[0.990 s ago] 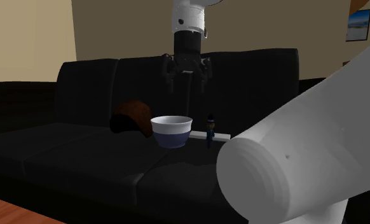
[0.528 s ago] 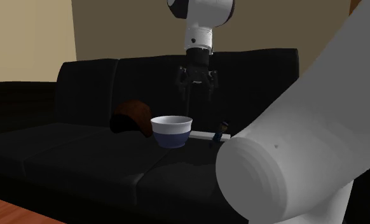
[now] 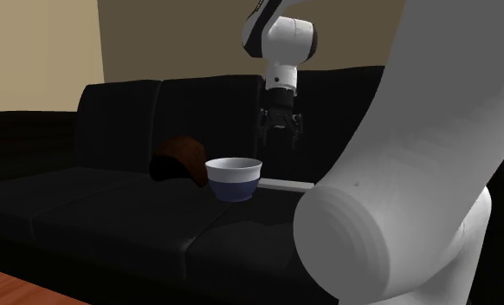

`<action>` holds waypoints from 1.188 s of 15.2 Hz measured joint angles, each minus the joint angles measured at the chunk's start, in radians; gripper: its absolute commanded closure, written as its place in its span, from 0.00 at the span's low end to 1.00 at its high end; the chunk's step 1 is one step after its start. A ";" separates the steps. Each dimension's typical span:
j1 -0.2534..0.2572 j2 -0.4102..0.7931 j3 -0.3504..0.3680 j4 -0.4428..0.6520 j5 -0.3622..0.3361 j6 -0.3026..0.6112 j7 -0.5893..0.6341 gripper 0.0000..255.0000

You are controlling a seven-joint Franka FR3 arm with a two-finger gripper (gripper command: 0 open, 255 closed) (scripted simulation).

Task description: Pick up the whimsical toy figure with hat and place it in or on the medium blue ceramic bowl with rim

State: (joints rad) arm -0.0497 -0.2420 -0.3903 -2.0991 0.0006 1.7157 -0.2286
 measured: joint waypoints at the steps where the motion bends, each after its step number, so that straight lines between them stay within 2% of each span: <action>1: -0.002 0.040 -0.015 0.026 0.013 0.000 -0.026 0.00; 5: -0.026 0.239 -0.078 0.172 0.085 -0.014 -0.154 0.00; 7: -0.033 0.277 -0.084 0.190 0.101 -0.011 -0.178 0.00; 14: -0.031 0.287 -0.082 0.112 0.110 0.073 -0.185 0.00; 18: -0.030 0.285 -0.081 0.101 0.109 0.083 -0.186 0.00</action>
State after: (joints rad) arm -0.0800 0.0432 -0.4716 -1.9981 0.1096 1.7982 -0.4142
